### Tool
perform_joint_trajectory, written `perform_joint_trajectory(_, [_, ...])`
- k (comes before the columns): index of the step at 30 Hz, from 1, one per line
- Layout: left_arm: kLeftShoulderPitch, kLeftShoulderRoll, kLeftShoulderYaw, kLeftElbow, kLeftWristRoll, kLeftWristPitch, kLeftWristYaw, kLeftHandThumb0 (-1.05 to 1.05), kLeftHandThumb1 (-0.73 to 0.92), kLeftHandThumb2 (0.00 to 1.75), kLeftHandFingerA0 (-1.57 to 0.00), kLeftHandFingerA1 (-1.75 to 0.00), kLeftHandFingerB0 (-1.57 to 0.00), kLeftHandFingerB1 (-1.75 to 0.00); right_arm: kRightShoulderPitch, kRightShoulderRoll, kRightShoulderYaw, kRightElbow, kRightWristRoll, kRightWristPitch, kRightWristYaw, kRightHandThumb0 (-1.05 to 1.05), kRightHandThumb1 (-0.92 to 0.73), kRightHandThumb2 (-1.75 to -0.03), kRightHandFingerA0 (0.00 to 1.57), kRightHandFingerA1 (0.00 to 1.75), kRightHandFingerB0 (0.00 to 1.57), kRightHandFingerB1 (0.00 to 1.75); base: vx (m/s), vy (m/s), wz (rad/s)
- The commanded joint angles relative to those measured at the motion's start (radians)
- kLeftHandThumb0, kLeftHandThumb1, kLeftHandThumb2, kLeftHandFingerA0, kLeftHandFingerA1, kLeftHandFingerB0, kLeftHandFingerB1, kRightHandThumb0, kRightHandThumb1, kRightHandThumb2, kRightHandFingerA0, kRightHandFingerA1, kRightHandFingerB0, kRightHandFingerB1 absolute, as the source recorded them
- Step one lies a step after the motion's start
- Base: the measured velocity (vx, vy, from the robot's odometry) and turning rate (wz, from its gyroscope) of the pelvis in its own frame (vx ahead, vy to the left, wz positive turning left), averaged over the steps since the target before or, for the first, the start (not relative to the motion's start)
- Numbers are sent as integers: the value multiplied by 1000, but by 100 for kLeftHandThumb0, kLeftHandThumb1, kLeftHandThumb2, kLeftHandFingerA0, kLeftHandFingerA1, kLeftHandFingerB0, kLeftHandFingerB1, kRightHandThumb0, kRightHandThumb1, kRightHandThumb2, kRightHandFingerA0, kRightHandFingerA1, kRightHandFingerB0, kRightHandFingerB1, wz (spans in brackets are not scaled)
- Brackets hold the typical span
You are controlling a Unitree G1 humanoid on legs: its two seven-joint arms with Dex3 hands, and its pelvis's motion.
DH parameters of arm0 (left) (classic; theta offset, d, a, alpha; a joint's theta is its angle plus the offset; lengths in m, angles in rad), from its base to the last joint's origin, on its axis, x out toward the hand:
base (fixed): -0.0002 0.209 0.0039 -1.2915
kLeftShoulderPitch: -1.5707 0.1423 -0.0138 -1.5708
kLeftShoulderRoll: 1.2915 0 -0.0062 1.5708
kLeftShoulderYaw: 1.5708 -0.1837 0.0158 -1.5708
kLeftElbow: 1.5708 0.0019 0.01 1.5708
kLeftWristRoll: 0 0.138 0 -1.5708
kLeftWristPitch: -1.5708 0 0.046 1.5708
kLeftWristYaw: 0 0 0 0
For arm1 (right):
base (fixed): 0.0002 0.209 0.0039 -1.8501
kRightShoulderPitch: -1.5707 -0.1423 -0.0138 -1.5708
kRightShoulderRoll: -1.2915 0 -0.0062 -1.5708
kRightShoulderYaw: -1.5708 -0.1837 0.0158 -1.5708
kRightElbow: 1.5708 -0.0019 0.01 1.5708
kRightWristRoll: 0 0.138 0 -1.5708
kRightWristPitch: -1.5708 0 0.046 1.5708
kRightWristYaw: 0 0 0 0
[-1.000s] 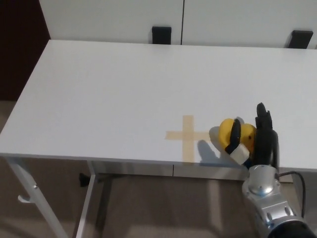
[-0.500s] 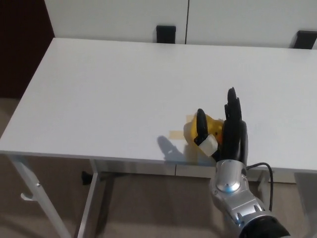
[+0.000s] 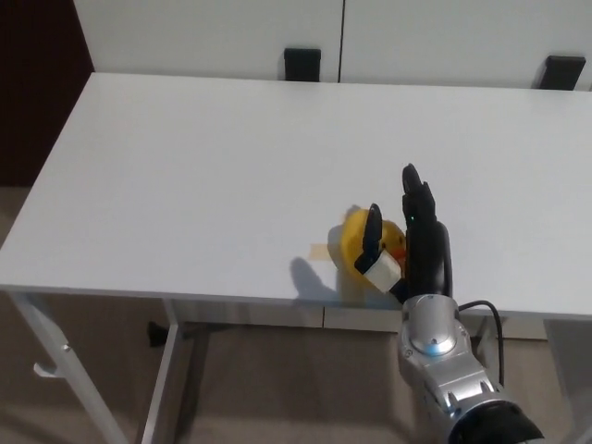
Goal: The robot uses its right hand to push the yellow duck toy to the center of the white desk.
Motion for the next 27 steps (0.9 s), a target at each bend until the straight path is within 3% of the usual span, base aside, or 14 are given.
perform_joint_trajectory(1, [3, 4, -10, -3, 5, -32, 2, 11, -2, 97, -139, -124, -136, -123, 18, 22, -30, -23, 52, 0, 67, -105, -81, -113, 0, 15, 0, 7, 0, 0, 0])
perform_joint_trajectory(13, [-3, -1, -23, -4, 4, -27, 9, 14, -5, 96, -139, -124, -136, -123, 80, 31, -44, -45, 58, 40, 86, -105, -84, -116, 0, 14, 0, 7, 0, 0, 0])
perform_joint_trajectory(19, [0, -1, -21, -4, 2, -25, 7, 12, -4, 96, -137, -123, -135, -123, 87, -7, 11, -70, -26, 84, 21, -105, -88, -120, 0, 12, 0, 5, 0, 0, 0])
perform_joint_trajectory(20, [2, -2, -19, -4, 0, -28, 8, 11, -3, 97, -138, -124, -135, -123, 83, -33, 23, -87, -69, 112, -46, -105, -88, -121, 0, 15, 0, 3, 0, 0, 0])
perform_joint_trajectory(21, [5, 0, -19, -6, 0, -30, 8, 11, -5, 96, -138, -124, -135, -122, 85, -61, 33, -114, -107, 141, -91, -86, -92, -86, 0, 0, 0, 0, 0, 0, 0])
perform_joint_trajectory(25, [8, 5, -18, -4, 2, -35, 9, 11, -3, 97, -140, -125, -137, -123, 106, -147, 38, -222, -180, 185, -164, -90, -92, -88, 0, 0, 0, 0, 0, 0, 0])
perform_joint_trajectory(27, [9, 9, -17, -2, 1, -31, 8, 11, 0, 99, -138, -124, -136, -123, 130, -238, 20, -322, -223, 195, -180, -92, -92, -89, 0, 0, 0, 0, 0, 0, 0])
